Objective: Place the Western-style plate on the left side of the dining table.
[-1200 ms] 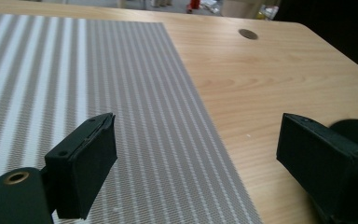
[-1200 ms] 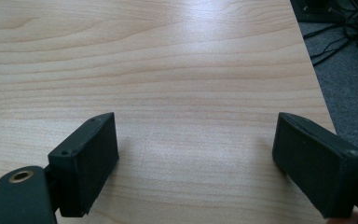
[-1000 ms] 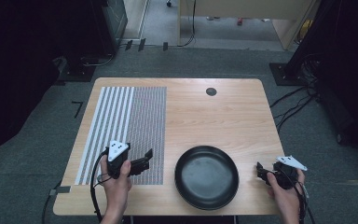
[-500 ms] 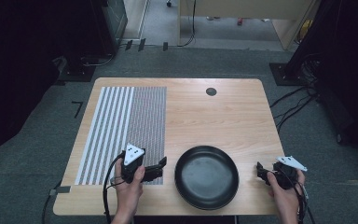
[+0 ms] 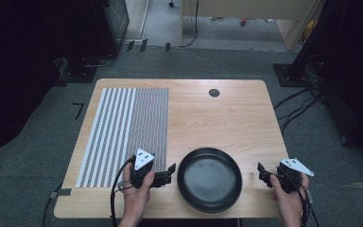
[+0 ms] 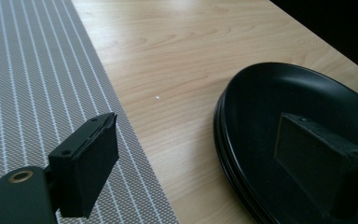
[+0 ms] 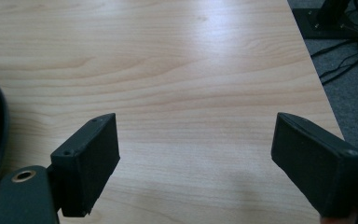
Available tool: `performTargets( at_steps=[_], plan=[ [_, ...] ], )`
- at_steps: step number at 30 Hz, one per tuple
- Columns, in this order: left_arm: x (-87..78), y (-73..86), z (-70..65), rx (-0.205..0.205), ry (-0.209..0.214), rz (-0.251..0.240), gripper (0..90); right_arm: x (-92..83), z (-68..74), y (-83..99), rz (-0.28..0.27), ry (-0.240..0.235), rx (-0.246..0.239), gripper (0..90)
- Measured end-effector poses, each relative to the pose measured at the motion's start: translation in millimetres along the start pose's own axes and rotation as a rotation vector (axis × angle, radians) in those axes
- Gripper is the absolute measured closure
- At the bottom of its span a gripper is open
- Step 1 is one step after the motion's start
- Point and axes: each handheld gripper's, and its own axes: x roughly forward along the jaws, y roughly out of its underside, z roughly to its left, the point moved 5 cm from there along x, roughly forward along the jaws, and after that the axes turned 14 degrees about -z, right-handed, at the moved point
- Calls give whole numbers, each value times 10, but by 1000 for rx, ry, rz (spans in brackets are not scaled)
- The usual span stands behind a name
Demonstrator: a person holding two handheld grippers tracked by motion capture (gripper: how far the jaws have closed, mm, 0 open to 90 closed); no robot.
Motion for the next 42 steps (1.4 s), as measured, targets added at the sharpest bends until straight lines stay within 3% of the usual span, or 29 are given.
performTargets(
  at_steps=[8,13,21,22,29,33,36,39,40,42],
  plan=[
    [39,68,-85,6,20,27,132,-141,127,-149,-76,-38,29,186],
    [46,96,-110,13,33,38,132,-173,214,-171,-81,-67,23,186],
    [61,132,-175,18,51,50,132,-242,404,-209,-97,-149,17,190],
    [68,149,-196,14,62,53,132,-262,443,-217,-101,-173,42,192],
    [99,207,-256,7,87,75,142,-279,542,-210,-95,-186,27,206],
    [119,232,-278,9,81,91,156,-246,581,-174,-70,-159,32,210],
    [131,255,-280,17,50,100,228,-241,622,-169,-72,-163,38,244],
    [135,275,-297,21,61,104,278,-242,662,-163,-76,-177,44,300],
    [134,280,-313,22,70,102,308,-235,674,-141,-66,-189,59,387],
    [133,281,-319,22,75,101,319,-230,679,-129,-63,-205,60,415]
  ],
)
